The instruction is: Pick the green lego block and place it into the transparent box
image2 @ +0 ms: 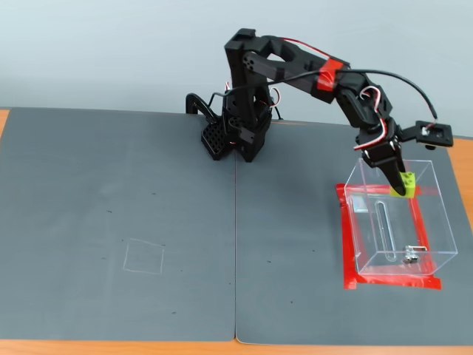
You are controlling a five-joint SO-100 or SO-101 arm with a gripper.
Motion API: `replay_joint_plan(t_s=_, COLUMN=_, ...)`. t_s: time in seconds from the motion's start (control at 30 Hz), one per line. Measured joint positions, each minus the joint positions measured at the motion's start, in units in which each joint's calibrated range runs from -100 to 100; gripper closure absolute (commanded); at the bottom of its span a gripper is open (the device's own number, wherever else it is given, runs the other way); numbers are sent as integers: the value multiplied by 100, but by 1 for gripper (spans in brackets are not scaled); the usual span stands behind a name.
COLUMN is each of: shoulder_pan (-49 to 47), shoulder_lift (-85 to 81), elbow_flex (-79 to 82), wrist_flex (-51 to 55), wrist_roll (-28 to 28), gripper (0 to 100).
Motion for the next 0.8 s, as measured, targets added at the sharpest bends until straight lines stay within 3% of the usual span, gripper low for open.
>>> replay_joint_plan(t_s=0.23, shoulder_pan=-133, shoulder_lift=391, elbow_flex=-395, wrist_flex=0, wrist_roll=-10, gripper=91)
replay_joint_plan(t_s=0.5, shoulder_pan=-177, shoulder_lift=433, elbow_flex=-404, wrist_flex=0, wrist_roll=0, gripper=77)
replay_joint_plan(t_s=0.8, shoulder_pan=-206, shoulder_lift=433, elbow_flex=-404, wrist_flex=0, wrist_roll=34, gripper=77)
